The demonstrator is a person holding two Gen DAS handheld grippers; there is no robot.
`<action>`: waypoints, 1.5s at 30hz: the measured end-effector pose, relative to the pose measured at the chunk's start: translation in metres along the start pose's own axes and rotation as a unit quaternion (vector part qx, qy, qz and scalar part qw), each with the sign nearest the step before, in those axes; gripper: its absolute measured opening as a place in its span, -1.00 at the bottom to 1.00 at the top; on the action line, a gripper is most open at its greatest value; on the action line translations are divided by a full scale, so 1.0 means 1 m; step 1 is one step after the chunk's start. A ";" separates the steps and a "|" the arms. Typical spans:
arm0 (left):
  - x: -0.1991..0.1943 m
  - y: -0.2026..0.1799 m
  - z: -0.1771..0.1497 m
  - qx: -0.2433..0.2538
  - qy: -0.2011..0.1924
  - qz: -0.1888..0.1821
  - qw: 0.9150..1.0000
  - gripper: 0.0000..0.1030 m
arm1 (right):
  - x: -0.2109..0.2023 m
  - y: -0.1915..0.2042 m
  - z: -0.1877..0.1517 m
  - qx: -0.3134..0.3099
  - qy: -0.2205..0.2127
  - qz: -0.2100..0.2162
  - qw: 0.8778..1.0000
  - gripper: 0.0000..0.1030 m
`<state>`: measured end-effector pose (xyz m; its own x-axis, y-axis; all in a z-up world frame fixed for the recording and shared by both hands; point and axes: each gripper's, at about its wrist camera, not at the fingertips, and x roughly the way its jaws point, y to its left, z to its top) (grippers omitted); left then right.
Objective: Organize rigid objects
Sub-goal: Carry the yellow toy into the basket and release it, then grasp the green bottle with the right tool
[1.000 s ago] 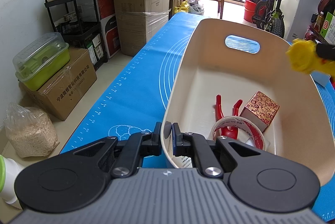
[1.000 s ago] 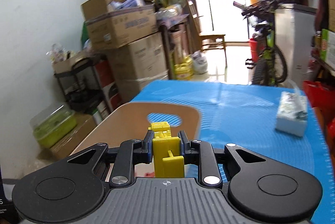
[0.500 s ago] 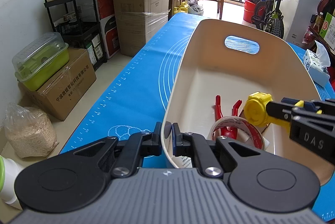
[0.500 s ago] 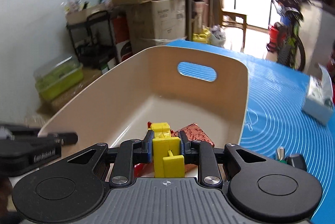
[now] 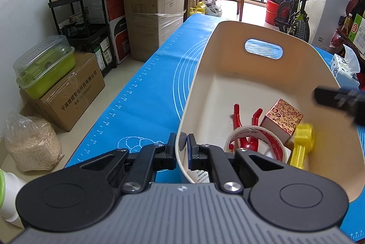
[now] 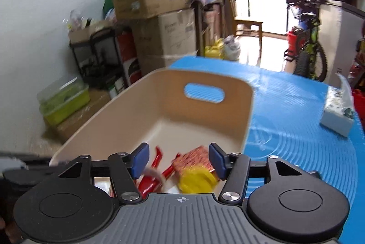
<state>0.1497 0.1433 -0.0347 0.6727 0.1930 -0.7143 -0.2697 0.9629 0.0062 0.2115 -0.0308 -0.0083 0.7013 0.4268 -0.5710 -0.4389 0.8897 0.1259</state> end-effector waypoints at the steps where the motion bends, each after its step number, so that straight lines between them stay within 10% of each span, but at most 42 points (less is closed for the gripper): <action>1: 0.000 0.000 0.000 0.000 0.000 0.000 1.000 -0.79 | -0.005 -0.005 0.002 0.004 -0.009 -0.003 1.000 0.34; 23: 0.000 0.001 0.000 0.000 0.000 0.000 1.000 -0.79 | 0.021 -0.136 -0.042 0.085 0.038 -0.164 0.982 0.42; 38: 0.001 -0.002 0.000 0.000 0.000 -0.001 1.000 -0.79 | 0.061 -0.137 -0.070 0.096 0.075 -0.163 0.979 0.11; 45: 0.002 -0.001 0.000 0.000 0.000 -0.001 1.000 -0.79 | 0.065 -0.133 -0.068 0.071 0.074 -0.170 0.980 -0.34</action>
<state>0.1515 0.1423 -0.0357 0.6726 0.1916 -0.7147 -0.2690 0.9631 0.0050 0.2769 -0.1326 -0.1176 0.6994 0.0819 -0.7100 -0.1029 0.9946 0.0134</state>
